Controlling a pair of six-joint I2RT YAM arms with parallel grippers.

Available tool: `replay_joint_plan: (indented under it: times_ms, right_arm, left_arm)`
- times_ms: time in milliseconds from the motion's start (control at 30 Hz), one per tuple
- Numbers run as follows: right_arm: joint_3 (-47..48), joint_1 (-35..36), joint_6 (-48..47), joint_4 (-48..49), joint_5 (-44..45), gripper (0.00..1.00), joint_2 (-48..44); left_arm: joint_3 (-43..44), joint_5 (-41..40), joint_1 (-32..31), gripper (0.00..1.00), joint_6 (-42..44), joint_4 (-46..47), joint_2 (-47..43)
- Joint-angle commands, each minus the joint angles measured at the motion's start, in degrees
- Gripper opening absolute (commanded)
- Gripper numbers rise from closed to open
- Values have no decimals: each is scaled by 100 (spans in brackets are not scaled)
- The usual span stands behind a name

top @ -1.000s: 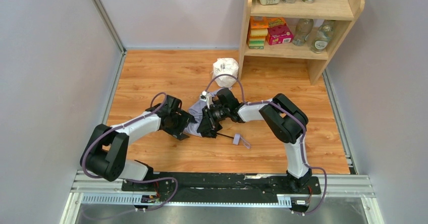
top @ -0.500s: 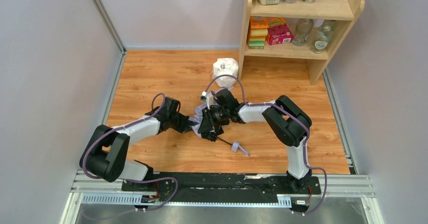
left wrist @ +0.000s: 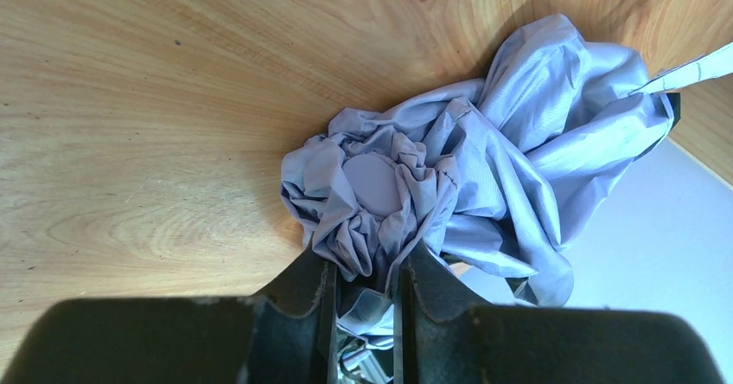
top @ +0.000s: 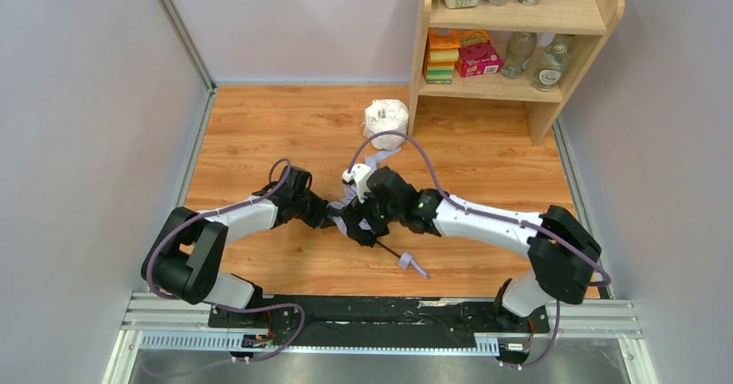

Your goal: Put away the umbrella

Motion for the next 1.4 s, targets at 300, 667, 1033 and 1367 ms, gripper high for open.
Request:
replay_joint_plan:
  times_ms: [300,667,1033,1367]
  right_arm:
    - [-151,1796,-1680,1783,4478,96,959]
    - [-211,1295,-1163,1213,4312,46,2165]
    - [-879,698,-327,597,1687,0,2218]
    - [-1092,-435,587,1310,-1812,0,2516]
  left_arm:
    - [-314,-584,-49,0,381,-2188,908]
    - [-155,-531,-49,0,530,-2258,909]
    - [626,-592,117,55,1540,-2047,338]
    - [478,470,1304,78,2025,-484,-1568]
